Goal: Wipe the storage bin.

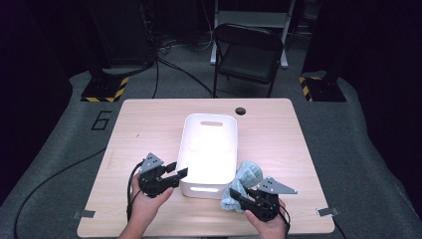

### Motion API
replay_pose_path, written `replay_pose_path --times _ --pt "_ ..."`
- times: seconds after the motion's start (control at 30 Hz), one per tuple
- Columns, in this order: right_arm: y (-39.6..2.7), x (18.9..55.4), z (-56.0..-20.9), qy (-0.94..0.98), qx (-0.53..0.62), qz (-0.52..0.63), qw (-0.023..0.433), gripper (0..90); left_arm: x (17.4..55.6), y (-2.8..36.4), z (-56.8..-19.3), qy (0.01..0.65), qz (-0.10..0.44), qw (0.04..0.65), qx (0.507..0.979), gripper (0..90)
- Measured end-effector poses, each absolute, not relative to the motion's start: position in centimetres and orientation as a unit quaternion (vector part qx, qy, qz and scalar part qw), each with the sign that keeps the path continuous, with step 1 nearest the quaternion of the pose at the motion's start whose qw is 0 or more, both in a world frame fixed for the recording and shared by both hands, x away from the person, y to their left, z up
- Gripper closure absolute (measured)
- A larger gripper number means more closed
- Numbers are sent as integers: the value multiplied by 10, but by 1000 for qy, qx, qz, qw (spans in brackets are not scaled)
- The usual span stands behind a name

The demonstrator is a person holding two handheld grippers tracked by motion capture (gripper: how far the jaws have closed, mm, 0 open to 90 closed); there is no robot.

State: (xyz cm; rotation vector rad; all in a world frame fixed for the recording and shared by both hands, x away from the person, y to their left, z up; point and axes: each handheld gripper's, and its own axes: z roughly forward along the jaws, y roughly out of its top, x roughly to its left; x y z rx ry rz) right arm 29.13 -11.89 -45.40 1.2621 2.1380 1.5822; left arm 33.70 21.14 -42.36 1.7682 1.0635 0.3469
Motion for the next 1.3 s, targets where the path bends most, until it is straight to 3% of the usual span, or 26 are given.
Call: replay_pose_path --times 0.63,1.3 --pt "-113 304 -503 756 455 466 63 666 336 211 -424 444 146 501 728 511" --pt "-119 304 -505 753 454 470 76 663 334 209 -420 444 126 497 735 488"
